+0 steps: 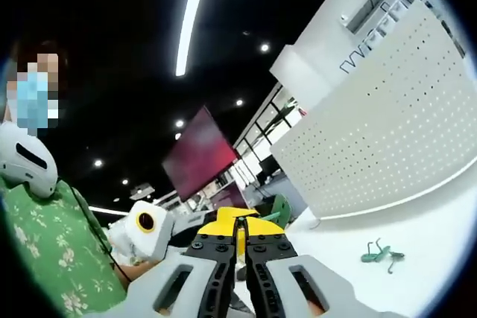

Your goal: Insert the hook assembly into the mounting plate slot until the hook locks in place.

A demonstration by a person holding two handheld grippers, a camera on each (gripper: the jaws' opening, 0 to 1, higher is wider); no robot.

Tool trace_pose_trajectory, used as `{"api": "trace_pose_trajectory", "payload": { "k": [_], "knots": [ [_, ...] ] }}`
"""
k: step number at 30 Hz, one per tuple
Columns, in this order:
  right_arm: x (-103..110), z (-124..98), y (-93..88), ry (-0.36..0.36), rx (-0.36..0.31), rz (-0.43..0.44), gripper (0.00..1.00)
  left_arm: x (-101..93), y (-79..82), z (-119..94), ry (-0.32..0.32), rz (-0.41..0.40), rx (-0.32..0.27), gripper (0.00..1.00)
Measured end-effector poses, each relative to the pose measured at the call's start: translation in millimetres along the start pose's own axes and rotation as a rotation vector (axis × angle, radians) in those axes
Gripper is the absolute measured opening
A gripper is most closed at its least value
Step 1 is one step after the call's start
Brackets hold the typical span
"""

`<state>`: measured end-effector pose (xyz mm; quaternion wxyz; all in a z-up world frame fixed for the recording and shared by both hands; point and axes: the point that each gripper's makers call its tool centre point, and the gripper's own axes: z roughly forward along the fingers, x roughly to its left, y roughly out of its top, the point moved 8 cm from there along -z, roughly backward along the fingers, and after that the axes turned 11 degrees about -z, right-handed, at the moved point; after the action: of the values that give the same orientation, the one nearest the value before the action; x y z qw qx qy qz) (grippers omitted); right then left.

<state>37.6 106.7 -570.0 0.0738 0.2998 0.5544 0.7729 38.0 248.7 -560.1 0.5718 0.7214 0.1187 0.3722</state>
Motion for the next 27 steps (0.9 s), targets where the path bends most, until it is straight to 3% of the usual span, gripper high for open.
{"api": "trace_pose_trajectory", "payload": {
  "k": [8,13,27],
  "knots": [
    [2,4,-2.5,-0.026,0.001,-0.001,0.01,-5.6,3.8,5,0.059,0.104,0.046,0.11],
    [3,6,-3.9,-0.032,0.002,-0.007,0.01,-8.8,5.0,8,0.052,0.132,0.059,0.11],
    [8,10,-5.3,-0.050,-0.008,-0.030,0.01,-8.2,8.5,14,0.068,0.125,0.051,0.09]
  ]
}}
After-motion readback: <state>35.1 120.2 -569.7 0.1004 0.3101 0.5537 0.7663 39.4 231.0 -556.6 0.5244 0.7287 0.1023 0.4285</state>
